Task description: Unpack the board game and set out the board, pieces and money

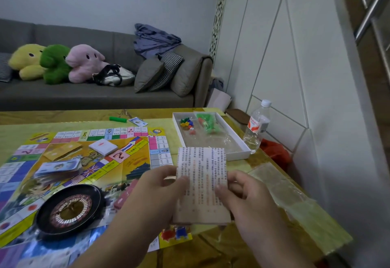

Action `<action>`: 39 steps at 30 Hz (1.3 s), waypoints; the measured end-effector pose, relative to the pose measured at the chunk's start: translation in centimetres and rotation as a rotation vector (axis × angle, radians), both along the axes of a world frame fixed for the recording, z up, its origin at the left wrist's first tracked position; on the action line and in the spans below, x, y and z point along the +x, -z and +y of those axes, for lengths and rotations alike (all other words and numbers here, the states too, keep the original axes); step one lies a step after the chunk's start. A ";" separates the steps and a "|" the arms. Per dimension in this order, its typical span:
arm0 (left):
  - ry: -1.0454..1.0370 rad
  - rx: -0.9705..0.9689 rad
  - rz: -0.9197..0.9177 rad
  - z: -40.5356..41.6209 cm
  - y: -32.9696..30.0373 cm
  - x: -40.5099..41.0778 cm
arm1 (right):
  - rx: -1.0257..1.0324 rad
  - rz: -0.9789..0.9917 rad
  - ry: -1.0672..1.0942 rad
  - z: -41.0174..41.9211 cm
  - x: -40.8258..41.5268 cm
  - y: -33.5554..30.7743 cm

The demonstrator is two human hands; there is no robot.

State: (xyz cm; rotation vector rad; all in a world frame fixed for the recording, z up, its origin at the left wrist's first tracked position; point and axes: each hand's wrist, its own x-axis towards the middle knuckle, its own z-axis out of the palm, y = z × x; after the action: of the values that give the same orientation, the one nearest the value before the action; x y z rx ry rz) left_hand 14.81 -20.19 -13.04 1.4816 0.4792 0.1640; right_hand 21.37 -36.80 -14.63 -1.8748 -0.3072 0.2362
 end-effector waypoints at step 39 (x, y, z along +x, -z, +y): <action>-0.060 0.503 0.117 5.0 3.6 22.2 | -0.900 -0.545 0.008 5.8 28.5 7.7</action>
State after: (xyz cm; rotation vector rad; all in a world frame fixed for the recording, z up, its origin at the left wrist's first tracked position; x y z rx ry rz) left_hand 36.99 -15.24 -16.69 1.9774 0.6061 0.2596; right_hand 49.91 -31.05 -22.37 -2.8235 -0.6332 -0.1958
